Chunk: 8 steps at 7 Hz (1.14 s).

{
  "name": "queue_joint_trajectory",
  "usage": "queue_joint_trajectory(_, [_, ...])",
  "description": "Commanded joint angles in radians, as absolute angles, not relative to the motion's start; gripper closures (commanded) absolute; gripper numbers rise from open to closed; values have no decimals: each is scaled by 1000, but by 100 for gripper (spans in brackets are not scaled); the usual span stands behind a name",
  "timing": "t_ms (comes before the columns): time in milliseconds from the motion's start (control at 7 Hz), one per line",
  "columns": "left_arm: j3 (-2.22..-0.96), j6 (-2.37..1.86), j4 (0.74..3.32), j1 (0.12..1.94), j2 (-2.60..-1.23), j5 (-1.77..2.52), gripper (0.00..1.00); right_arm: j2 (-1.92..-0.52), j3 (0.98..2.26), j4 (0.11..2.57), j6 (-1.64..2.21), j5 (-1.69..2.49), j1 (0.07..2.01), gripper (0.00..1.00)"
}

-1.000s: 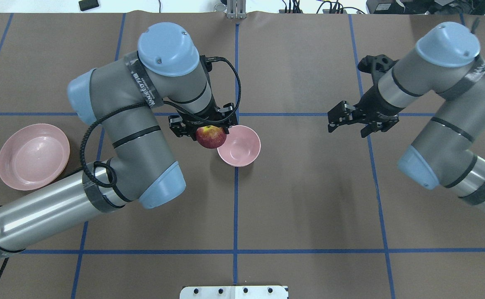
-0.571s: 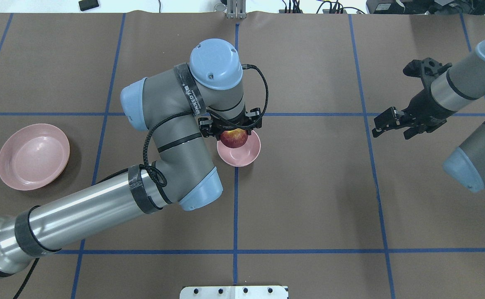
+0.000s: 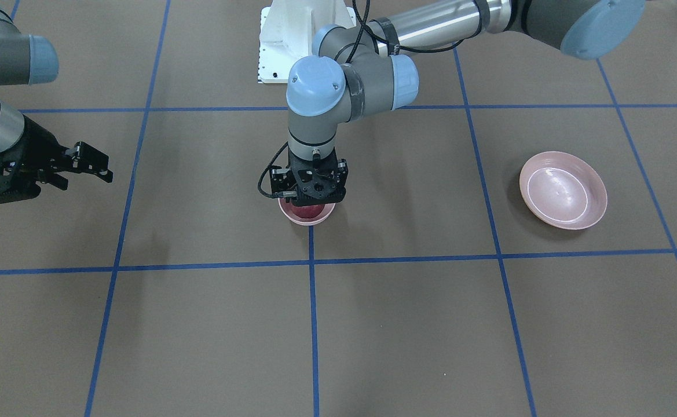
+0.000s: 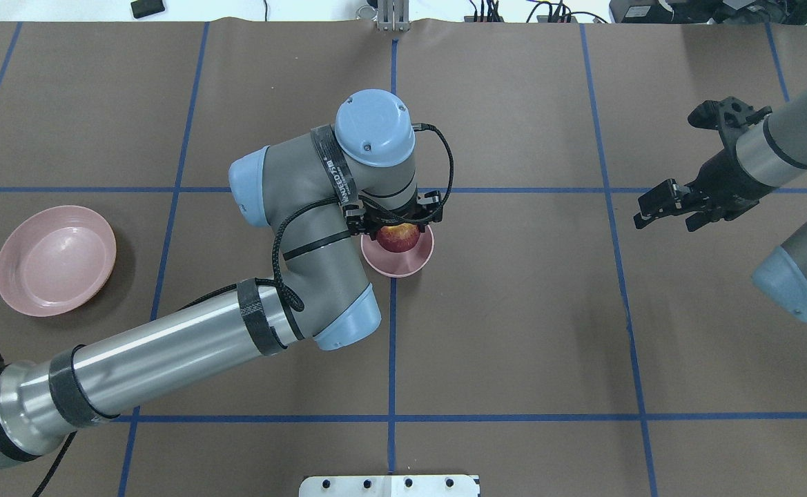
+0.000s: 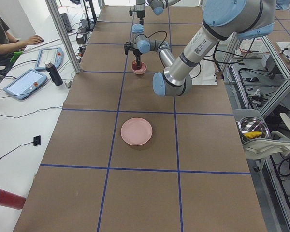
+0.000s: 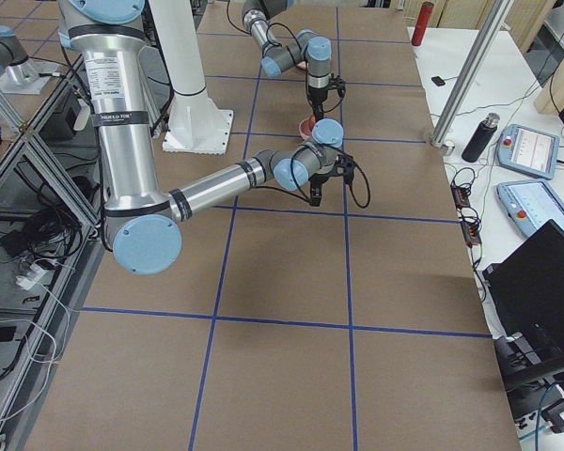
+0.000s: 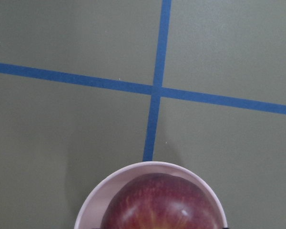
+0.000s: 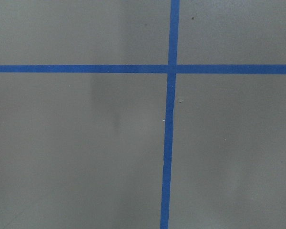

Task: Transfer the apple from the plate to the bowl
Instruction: 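Lower the apple into the small pink bowl and open the left gripper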

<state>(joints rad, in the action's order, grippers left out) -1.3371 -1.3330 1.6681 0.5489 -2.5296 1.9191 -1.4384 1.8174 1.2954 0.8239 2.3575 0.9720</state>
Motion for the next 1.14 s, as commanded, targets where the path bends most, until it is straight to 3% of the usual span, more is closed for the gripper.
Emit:
queue_joint_trajectory(0, [-1336, -1333, 1669, 540, -2526, 1917, 43, -1437, 1815, 1295, 824, 2359, 973, 0])
queue_joint_trajectory(143, [-1336, -1333, 1670, 537, -2526, 1898, 26, -1434, 1815, 1296, 824, 2359, 971, 0])
queue_joint_trajectory(429, [-1335, -1330, 1671, 534, -2526, 1890, 7, -1431, 1815, 1296, 825, 2362, 971, 0])
queue_joint_trajectory(1000, [-1386, -1333, 1663, 537, -2525, 1888, 3, -1427, 1815, 1296, 827, 2367, 976, 0])
